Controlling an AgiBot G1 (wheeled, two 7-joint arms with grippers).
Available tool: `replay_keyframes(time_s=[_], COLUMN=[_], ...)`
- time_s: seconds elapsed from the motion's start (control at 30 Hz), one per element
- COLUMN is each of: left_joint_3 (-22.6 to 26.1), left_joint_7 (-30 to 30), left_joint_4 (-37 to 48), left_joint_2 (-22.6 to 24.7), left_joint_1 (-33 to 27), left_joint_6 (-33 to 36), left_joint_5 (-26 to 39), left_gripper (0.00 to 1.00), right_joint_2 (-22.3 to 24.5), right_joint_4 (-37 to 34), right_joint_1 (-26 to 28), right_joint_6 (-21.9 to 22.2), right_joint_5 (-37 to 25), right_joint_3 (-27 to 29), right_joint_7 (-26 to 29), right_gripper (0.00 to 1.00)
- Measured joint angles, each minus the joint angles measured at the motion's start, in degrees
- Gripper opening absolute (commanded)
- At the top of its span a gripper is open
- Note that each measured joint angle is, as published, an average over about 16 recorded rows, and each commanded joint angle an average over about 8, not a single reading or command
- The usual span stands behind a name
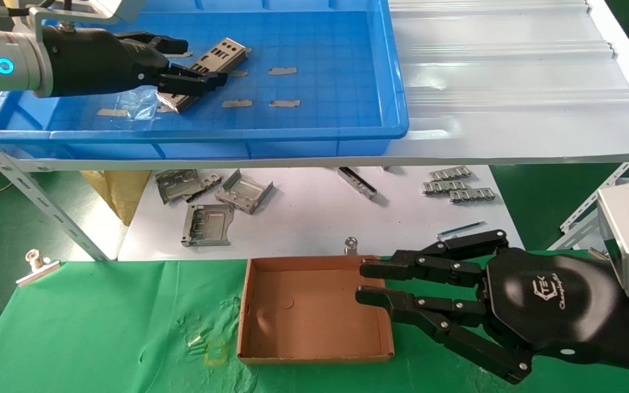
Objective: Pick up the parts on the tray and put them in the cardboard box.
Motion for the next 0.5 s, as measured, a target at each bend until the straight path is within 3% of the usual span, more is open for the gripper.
replay_keyframes(time_s=[0.5], left_joint_3=[-0.5], left_joint_7=[1.3], left_joint_4=[1.3], left_joint_2=[0.6], left_joint_1=[0.3], left_joint_6=[-0.4], left_joint_5=[-0.7], left_gripper=[0.00], right_joint_2=[0.0], right_joint_4=[0.0], right_joint_1=[0.0], right_joint_6=[0.0], right_joint_5=[0.0], right_joint_3=[0.0], right_joint_7=[0.0], right_gripper=[1.00])
